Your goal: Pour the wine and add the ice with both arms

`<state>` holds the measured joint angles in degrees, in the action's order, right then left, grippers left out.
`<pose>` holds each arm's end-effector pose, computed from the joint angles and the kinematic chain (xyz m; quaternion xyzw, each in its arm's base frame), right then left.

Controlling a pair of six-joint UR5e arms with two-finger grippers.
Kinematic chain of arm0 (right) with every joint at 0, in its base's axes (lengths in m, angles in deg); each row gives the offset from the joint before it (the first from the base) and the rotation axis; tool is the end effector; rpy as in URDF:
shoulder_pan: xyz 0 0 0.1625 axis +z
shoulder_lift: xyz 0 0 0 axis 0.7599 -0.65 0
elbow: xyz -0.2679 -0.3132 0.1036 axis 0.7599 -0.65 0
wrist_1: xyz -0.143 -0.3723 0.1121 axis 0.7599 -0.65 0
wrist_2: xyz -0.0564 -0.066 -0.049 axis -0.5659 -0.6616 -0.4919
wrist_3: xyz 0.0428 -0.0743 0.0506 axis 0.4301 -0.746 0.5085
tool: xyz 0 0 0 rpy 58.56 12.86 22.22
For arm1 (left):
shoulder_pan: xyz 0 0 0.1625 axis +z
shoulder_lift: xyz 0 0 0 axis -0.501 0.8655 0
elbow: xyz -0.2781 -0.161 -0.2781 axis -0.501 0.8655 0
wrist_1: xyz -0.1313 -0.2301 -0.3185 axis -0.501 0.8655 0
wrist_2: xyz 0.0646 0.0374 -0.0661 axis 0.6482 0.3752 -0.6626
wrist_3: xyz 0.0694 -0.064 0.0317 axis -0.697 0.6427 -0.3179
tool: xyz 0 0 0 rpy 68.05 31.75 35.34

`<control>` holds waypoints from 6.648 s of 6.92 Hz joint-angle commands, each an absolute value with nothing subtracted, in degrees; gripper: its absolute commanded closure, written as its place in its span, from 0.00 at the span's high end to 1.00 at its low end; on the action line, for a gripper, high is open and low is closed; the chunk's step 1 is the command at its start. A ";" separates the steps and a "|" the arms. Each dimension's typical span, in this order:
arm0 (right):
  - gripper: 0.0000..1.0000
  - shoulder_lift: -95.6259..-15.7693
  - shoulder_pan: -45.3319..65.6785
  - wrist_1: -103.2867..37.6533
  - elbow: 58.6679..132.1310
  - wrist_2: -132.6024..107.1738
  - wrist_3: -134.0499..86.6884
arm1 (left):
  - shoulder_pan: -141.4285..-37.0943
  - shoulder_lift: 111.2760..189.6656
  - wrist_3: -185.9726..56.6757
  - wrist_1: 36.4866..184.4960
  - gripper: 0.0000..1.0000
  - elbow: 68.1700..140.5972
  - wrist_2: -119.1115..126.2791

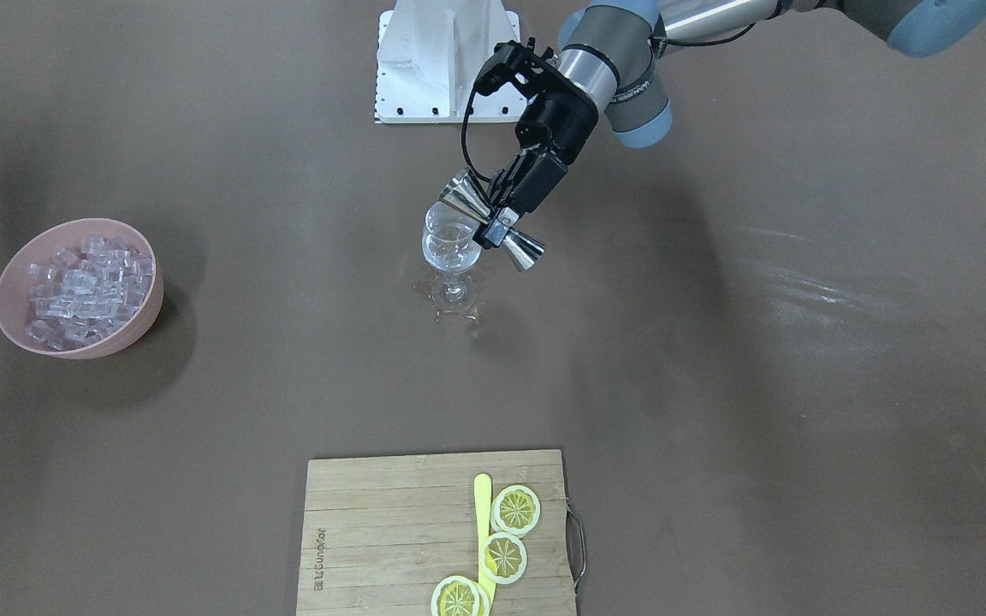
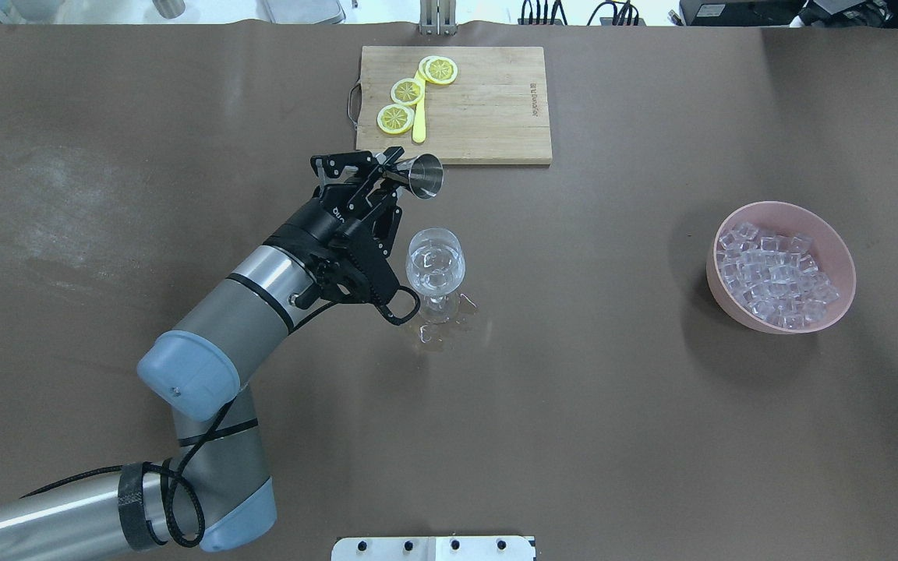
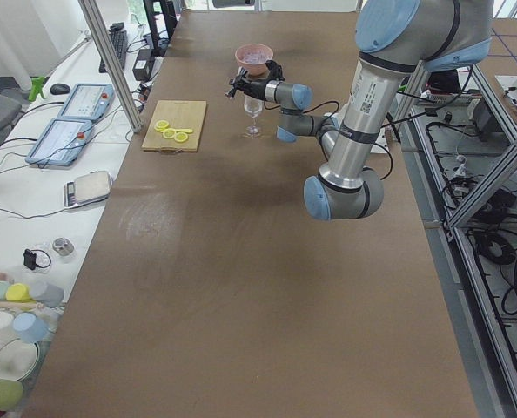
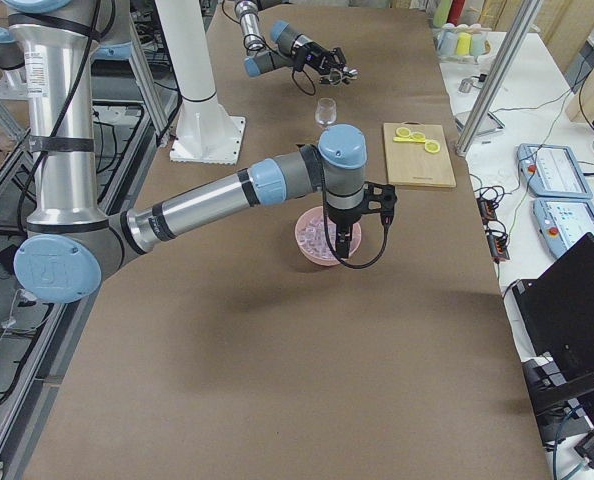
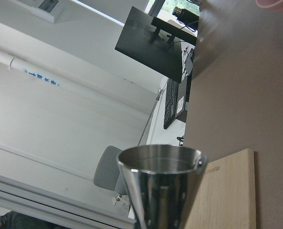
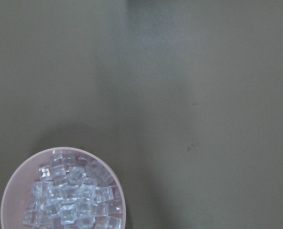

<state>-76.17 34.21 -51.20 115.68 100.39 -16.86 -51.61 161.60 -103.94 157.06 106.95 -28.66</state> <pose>0.0088 -0.4792 0.4701 0.0384 -0.4105 0.0744 0.9080 0.4770 -0.3950 0.1881 0.7782 0.1144 0.2375 0.5700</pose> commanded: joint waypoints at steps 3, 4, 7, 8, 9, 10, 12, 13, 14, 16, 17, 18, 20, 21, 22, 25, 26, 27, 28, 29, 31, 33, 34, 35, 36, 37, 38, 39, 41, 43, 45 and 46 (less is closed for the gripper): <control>1.00 -75.71 33.78 -51.26 116.39 100.84 -16.80 | -53.79 158.15 -77.13 156.98 0.00 107.11 -22.80; 1.00 -75.71 31.95 -51.26 116.40 100.32 -17.06 | -54.67 156.73 -68.83 157.59 0.00 107.54 -22.61; 1.00 -74.40 26.23 -51.26 117.01 99.01 -16.89 | -57.99 151.03 -53.58 158.29 0.00 107.28 -23.39; 1.00 -74.22 24.65 -51.17 117.19 98.30 -16.98 | -61.41 149.26 -45.10 156.82 0.00 106.85 -29.66; 1.00 -73.26 23.33 -51.17 117.19 98.21 -16.89 | -63.88 145.77 -44.06 156.72 0.00 106.49 -32.77; 1.00 -73.17 21.31 -51.25 117.54 97.16 -16.89 | -65.99 144.08 -43.87 157.42 0.00 103.88 -34.28; 1.00 -71.86 16.48 -51.17 118.07 94.00 -16.98 | -73.35 143.80 -37.59 157.60 0.00 97.74 -43.54; 1.00 -71.76 15.15 -51.17 118.07 93.47 -16.98 | -78.70 143.71 -36.24 158.12 0.00 96.14 -51.44; 1.00 -71.76 13.84 -51.25 118.50 93.46 -16.80 | -80.41 143.80 -33.88 158.65 0.00 92.20 -52.48; 0.98 -71.85 9.02 -51.17 118.51 91.98 -15.85 | -80.78 143.88 -30.35 164.35 0.00 86.04 -52.23; 0.95 -70.72 7.95 -51.17 118.33 91.45 -15.05 | -81.30 143.71 -29.99 164.89 0.00 85.84 -52.23; 0.90 -69.31 6.28 -51.17 116.94 89.27 -15.05 | -81.39 143.19 -29.98 164.90 0.00 85.75 -52.14; 0.82 -67.03 5.74 -51.17 111.78 87.93 -15.31 | -81.31 142.48 -30.16 164.98 0.00 85.75 -52.05; 0.79 -65.27 5.74 -51.25 108.96 88.19 -15.05 | -81.31 142.57 -30.07 164.98 0.00 85.92 -51.96; 0.76 -65.17 5.82 -51.26 106.84 88.45 -14.87 | -81.31 142.57 -30.16 164.98 0.00 85.92 -51.88; 0.47 -66.31 6.00 -51.34 105.59 90.12 -14.87 | -81.22 143.35 -29.99 164.02 0.00 85.84 -51.96; 0.17 -66.66 6.00 -51.26 105.41 90.91 -14.87 | -81.31 143.44 -29.98 163.84 0.00 85.84 -51.96; 0.15 -66.75 5.91 -51.26 104.89 91.00 -14.87 | -81.48 143.71 -29.98 163.84 0.00 85.84 -51.96; 0.16 -66.75 5.91 -51.26 104.54 91.35 -14.87 | -81.83 144.23 -29.90 163.41 0.00 85.84 -51.96; 0.05 -66.66 6.00 -51.26 104.71 91.61 -14.70 | -82.09 144.50 -29.90 163.14 0.00 85.84 -51.96; 0.00 -65.70 8.09 -51.34 105.15 93.89 -14.95 | -82.10 144.67 -29.98 162.88 0.00 85.84 -51.96; 0.00 -65.61 10.22 -51.34 106.19 96.89 -15.22 | -82.10 145.11 -29.81 161.91 0.00 85.75 -51.96; 0.00 -65.52 10.65 -51.34 106.46 97.06 -15.22 | -82.10 145.11 -29.81 161.82 0.00 85.31 -51.96; 0.15 -65.52 10.83 -51.34 106.73 97.07 -15.13 | -82.18 145.20 -28.68 161.47 0.00 84.09 -51.88; 0.99 -65.52 11.10 -51.34 107.25 96.98 -14.78 | -82.18 145.55 -27.36 159.90 0.00 81.47 -51.88; 1.00 -66.04 11.10 -51.34 107.87 96.89 -14.78 | -82.18 145.64 -26.22 159.71 0.00 80.66 -51.79; 1.00 -66.05 11.10 -51.34 107.96 96.80 -14.78 | -82.01 146.51 -23.77 160.06 0.00 79.08 -48.92; 1.00 -65.96 11.10 -51.34 108.14 96.54 -14.78 | -81.75 147.22 -23.66 160.50 0.00 78.55 -47.06; 1.00 -66.05 11.10 -51.26 108.22 96.36 -14.78 | -79.74 148.54 -23.66 163.13 0.00 77.14 -40.30; 1.00 -65.87 11.01 -51.26 107.96 96.28 -14.78 | -77.19 149.68 -23.66 164.10 0.00 74.77 -35.81; 1.00 -65.69 11.01 -51.26 107.87 96.28 -14.78 | -77.00 149.86 -23.66 163.58 0.00 73.36 -36.40; 1.00 -65.69 10.92 -51.26 107.96 96.28 -14.78 | -77.00 149.86 -23.57 163.58 0.00 72.92 -37.62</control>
